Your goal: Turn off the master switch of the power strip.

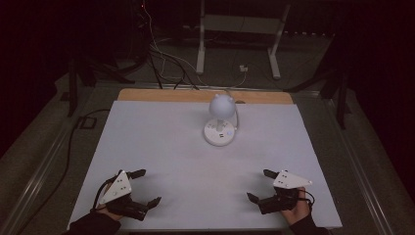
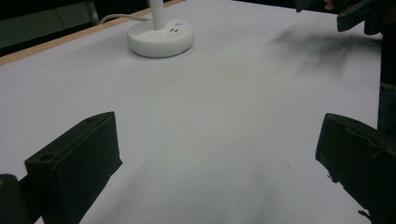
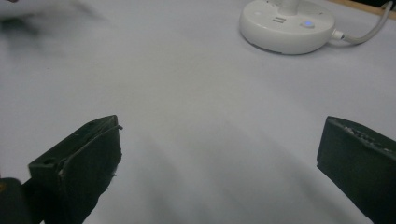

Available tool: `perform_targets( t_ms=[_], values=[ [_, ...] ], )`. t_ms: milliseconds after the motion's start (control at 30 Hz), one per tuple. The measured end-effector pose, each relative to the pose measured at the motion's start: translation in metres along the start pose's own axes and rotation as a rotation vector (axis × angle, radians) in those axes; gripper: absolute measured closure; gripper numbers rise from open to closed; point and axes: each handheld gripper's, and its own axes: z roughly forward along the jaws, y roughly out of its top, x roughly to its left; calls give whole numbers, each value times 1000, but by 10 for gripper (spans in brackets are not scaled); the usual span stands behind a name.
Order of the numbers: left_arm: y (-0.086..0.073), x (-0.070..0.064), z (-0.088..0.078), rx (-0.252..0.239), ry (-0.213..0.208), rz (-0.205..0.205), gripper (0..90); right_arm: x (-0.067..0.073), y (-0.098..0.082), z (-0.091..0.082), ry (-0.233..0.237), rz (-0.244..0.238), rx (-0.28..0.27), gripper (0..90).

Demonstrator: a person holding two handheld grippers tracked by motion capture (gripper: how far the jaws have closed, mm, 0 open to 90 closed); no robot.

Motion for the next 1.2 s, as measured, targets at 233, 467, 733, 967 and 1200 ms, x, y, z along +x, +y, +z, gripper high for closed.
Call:
perform_targets(
  t_ms=[233, 467, 733, 967, 1200],
  values=[
    [0, 0, 1, 0, 1, 0, 4, 2, 2, 1, 25, 8, -8, 0],
    [0, 0, 1, 0, 2, 0, 4, 5, 8, 0, 33, -6, -28, 0],
    [0, 0, 1, 4, 3, 0, 4, 6, 16, 2, 36, 15, -36, 0],
    [0, 0, 1, 4, 3, 0, 4, 5, 23, 1, 21, 32, -52, 0],
    [0, -1, 2, 8, 2, 3, 4, 2, 30, 2, -8, 36, -62, 0]
  ],
)
